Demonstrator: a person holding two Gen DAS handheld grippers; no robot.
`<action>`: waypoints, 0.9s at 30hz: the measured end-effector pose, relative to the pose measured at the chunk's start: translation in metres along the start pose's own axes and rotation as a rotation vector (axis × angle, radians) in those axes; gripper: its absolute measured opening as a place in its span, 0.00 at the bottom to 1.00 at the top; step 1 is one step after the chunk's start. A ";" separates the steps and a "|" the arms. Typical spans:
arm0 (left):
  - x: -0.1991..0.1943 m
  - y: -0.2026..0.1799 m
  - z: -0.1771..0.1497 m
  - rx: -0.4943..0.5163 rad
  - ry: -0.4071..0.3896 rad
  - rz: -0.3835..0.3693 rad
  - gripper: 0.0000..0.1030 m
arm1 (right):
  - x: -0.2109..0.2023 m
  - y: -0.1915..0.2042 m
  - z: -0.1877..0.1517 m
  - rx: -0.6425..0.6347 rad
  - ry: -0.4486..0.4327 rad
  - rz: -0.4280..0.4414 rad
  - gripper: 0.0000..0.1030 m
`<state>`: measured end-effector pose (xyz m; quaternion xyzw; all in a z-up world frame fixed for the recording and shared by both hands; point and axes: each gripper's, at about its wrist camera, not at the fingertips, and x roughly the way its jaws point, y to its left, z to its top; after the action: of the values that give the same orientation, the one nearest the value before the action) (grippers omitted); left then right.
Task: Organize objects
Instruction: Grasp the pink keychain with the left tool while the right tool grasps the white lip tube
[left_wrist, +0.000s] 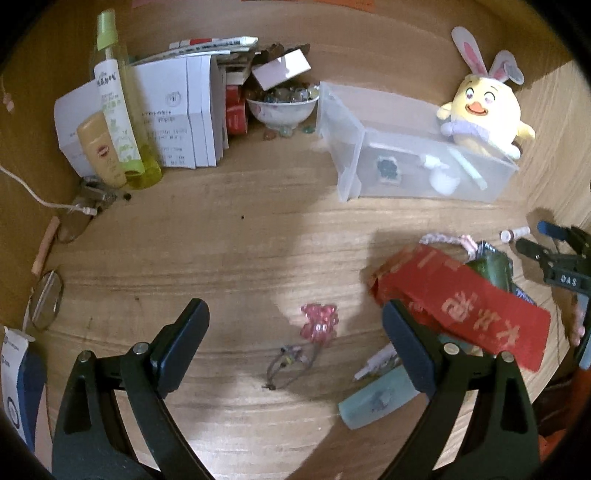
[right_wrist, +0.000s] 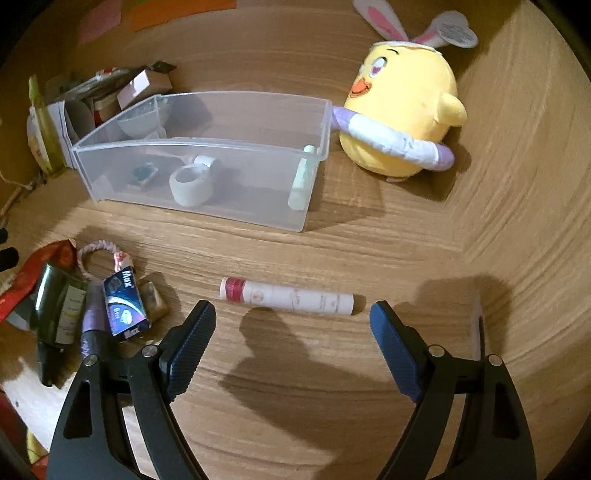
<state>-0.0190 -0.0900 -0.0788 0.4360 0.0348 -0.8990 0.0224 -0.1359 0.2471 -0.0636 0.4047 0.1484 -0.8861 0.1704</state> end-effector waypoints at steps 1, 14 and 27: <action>0.001 0.000 -0.002 0.002 -0.001 0.004 0.93 | 0.003 0.001 0.002 -0.013 0.005 -0.004 0.81; 0.013 -0.006 -0.011 0.033 0.022 -0.008 0.41 | 0.028 -0.003 0.010 0.088 0.074 0.013 0.85; 0.008 -0.003 -0.011 0.012 -0.009 -0.034 0.21 | 0.021 0.000 0.007 0.097 0.024 0.025 0.81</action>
<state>-0.0160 -0.0860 -0.0916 0.4315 0.0366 -0.9013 0.0044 -0.1528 0.2403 -0.0752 0.4251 0.1023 -0.8850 0.1598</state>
